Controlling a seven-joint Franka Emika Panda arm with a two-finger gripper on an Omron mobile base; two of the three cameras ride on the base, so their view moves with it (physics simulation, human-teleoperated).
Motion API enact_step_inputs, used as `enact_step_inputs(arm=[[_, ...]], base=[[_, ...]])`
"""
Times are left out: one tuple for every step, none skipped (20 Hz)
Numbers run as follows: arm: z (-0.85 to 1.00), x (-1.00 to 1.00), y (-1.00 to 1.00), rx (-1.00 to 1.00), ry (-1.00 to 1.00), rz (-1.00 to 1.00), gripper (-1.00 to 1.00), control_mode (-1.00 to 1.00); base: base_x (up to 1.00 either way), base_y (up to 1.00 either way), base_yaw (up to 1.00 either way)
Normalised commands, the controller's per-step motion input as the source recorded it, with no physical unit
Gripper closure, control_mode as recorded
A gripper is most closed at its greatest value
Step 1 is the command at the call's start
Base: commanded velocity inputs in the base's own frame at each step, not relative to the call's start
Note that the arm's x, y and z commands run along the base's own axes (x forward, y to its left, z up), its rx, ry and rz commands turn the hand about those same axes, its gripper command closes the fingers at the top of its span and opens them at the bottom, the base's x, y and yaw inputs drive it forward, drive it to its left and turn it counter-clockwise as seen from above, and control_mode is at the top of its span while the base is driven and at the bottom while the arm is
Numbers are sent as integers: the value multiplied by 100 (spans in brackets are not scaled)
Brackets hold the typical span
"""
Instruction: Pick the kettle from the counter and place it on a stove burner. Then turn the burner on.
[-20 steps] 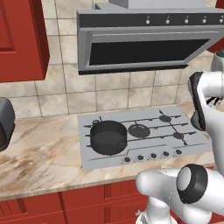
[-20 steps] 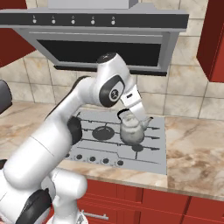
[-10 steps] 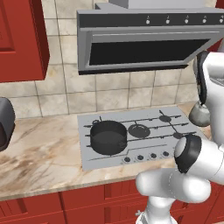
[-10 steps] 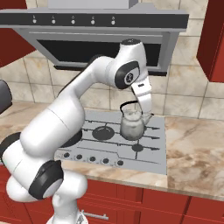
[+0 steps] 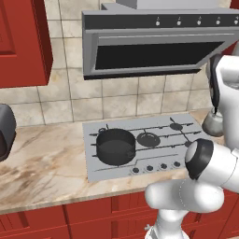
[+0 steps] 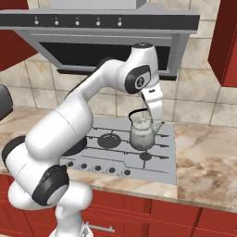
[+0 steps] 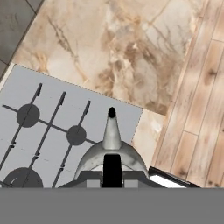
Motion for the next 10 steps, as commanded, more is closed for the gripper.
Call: enact_step_inputs(arm=[[-48, 0, 0, 0, 0, 0, 100, -100], [-41, 0, 0, 2, 0, 0, 100, -100], [-31, 0, 0, 3, 0, 0, 100, -100], [-24, 0, 0, 3, 0, 0, 100, -100], [-23, 0, 0, 3, 0, 0, 100, -100], [-22, 0, 0, 2, 0, 0, 100, -100], [-23, 0, 0, 1, 0, 0, 100, -100], [-18, 1, 0, 1, 0, 0, 100, -100], [-12, 4, 0, 0, 0, 0, 100, -100], [-4, 10, 0, 0, 0, 0, 100, -100]], base=[[0, 0, 0], [0, 0, 0], [0, 0, 0], [0, 0, 0], [0, 0, 0], [0, 0, 0], [0, 0, 0], [0, 0, 0], [0, 0, 0], [0, 0, 0]])
